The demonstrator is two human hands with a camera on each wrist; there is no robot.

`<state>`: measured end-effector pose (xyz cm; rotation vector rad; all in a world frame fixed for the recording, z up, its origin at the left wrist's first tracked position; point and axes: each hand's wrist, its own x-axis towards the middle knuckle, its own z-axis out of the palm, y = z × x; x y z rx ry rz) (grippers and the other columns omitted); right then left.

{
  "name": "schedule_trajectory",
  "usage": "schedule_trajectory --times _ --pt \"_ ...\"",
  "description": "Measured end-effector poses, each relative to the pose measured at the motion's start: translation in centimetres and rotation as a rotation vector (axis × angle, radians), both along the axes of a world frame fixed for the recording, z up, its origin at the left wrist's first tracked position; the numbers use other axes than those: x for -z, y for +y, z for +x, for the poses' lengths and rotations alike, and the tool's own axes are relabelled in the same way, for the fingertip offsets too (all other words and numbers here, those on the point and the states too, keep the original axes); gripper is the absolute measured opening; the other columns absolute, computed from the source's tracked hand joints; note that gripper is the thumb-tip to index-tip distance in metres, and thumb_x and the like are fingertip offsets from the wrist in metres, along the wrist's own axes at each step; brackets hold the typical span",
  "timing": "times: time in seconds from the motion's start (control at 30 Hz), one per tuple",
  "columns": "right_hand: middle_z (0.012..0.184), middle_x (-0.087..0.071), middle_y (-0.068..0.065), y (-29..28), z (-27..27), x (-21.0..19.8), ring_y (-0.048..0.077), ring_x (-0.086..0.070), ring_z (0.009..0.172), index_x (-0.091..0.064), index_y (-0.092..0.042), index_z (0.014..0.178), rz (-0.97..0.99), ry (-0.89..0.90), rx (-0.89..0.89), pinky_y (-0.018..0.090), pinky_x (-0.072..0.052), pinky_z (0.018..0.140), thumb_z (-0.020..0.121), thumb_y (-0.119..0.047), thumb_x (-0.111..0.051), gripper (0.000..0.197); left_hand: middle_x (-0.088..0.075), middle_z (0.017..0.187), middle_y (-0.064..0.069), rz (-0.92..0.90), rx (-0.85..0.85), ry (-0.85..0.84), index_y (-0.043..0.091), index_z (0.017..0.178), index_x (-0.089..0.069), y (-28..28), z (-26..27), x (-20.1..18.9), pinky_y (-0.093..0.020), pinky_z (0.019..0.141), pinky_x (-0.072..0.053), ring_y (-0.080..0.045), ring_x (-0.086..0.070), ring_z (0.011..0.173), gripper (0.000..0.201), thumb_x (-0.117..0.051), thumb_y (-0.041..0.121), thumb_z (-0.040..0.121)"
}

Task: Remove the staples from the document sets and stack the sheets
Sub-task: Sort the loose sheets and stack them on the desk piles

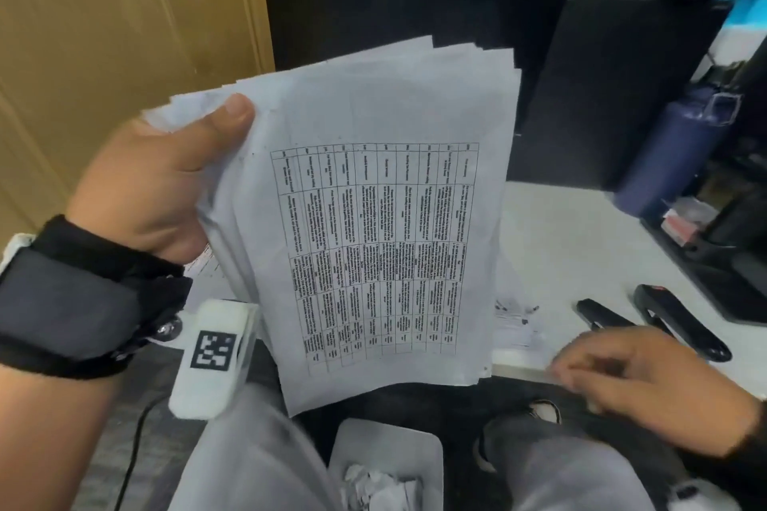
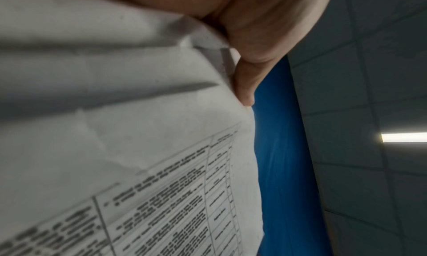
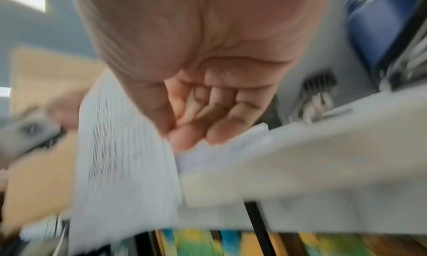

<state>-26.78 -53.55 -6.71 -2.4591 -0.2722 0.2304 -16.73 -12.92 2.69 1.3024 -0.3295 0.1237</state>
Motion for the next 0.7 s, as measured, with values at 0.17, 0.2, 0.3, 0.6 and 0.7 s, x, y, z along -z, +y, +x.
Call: schedule_trajectory --times 0.17,0.2,0.3,0.6,0.7 --pt "0.127 -0.063 -0.015 1.6 2.9 -7.0 0.003 -0.058 0.119 -0.039 -0.048 0.143 0.307 -0.448 0.098 0.024 -0.052 0.091 0.067 -0.051 -0.081 0.087 -0.065 0.136 -0.022 0.011 0.024 0.020 0.003 0.141 -0.058 -2.7 0.3 -3.6 -0.050 0.097 -0.058 -0.036 -0.067 0.123 0.044 -0.059 0.019 0.100" --pt "0.136 -0.059 -0.013 2.5 4.0 -7.7 0.004 -0.054 0.127 -0.030 -0.042 0.149 0.363 -0.419 0.074 0.029 -0.048 0.100 0.063 -0.053 -0.081 0.101 -0.069 0.132 -0.019 0.012 0.043 0.012 0.003 0.140 -0.059 -3.5 0.4 -4.6 -0.046 0.093 -0.060 -0.033 -0.070 0.119 0.045 -0.060 0.018 0.098" --pt "0.130 -0.068 -0.002 4.8 7.1 -8.9 0.018 -0.065 0.119 -0.055 -0.022 0.134 0.709 -0.429 0.053 0.050 -0.050 0.101 0.074 -0.023 -0.077 0.064 -0.067 0.134 -0.023 0.015 0.043 -0.079 0.000 0.142 -0.057 -6.1 0.8 -7.6 -0.051 0.098 -0.058 -0.037 -0.068 0.121 0.048 -0.064 0.018 0.098" --pt "0.110 -0.071 -0.016 6.4 10.3 -8.7 0.004 -0.067 0.105 -0.062 -0.037 0.103 0.803 -0.672 0.408 0.037 -0.053 0.097 0.094 -0.015 -0.063 0.024 -0.070 0.095 0.007 0.314 -0.341 -0.274 0.016 0.159 -0.019 -9.2 2.4 -5.6 -0.023 0.077 -0.059 0.002 -0.072 0.087 0.109 -0.078 0.058 0.077" --pt "0.114 -0.069 -0.015 7.0 10.3 -7.3 0.003 -0.065 0.106 -0.057 -0.037 0.110 0.793 -0.644 0.411 0.030 -0.052 0.091 0.095 -0.016 -0.063 0.027 -0.070 0.125 0.007 0.363 -0.187 -0.087 0.028 0.155 -0.026 -9.3 3.2 -0.3 -0.037 0.100 -0.057 -0.006 -0.069 0.113 0.075 -0.072 0.025 0.095"
